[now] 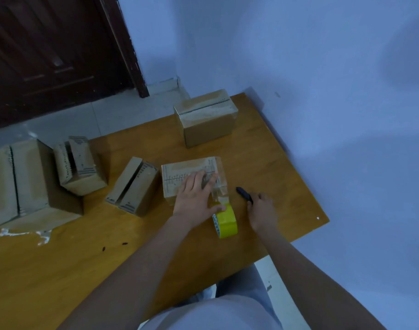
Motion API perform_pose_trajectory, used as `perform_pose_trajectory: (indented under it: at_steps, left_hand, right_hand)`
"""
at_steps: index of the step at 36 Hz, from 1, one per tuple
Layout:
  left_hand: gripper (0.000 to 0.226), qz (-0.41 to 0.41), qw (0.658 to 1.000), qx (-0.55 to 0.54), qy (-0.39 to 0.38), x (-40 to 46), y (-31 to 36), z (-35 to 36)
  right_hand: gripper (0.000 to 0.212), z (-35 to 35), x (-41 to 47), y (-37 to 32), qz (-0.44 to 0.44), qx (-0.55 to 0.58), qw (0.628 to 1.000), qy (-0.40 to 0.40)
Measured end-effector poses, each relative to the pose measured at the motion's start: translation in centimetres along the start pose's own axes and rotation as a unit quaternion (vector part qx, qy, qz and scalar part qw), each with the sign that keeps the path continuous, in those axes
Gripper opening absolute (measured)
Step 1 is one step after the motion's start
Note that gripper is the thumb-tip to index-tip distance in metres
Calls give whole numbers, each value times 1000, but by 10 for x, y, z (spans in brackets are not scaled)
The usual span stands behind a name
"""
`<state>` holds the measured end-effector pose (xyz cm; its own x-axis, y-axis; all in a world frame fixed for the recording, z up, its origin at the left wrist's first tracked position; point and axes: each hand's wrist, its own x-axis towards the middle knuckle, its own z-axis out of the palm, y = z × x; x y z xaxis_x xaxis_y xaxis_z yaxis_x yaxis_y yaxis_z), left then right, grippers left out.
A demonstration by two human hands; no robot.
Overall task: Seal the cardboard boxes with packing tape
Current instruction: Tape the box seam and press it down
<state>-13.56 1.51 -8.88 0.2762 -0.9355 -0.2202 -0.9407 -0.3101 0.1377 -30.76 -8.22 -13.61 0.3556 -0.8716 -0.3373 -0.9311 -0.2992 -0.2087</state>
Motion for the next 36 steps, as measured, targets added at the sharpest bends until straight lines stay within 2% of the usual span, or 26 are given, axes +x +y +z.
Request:
perform_pose_trajectory:
  at_steps: [3,5,7,10,15,22,24,27,32,36]
  left_hand:
    - [94,-1,1000,-5,-1,1,0,1]
    - [94,0,1000,-8,-1,0,0,1]
    - [93,2,1000,-10,3,0,0,0]
    - [91,-2,1000,-2,7,0,1,-1]
    - [72,-5,999,-41,24,-1,-1,-3]
    - [49,-30,984,-115,131,10,3,1]
    - [46,-24,977,-105,184,12,2,9]
    - [44,-8,974,-67,216,13,-1,12]
    - [49,21,975,-20,221,17,-8,18]
    - [44,52,969,6,241,19,-13,21]
  right_hand:
    - [38,1,-4,-8,-11,61,997,54]
    - [35,0,-8,-15,-49,214,974,46]
    - [22,-6,-16,-25,-55,381,922,-31]
    - [15,-10,-22,-37,-48,492,860,-128]
    - [7,-11,-22,-44,2,540,826,-159]
    - [13,-9,-28,-40,-14,523,838,-156]
    - [14,-10,-29,-41,-11,527,838,-144]
    - [7,-13,-32,-44,-4,515,847,-132]
    - [15,-13,-38,-36,1,490,862,-129]
    - [9,-15,-41,-25,25,518,851,-83]
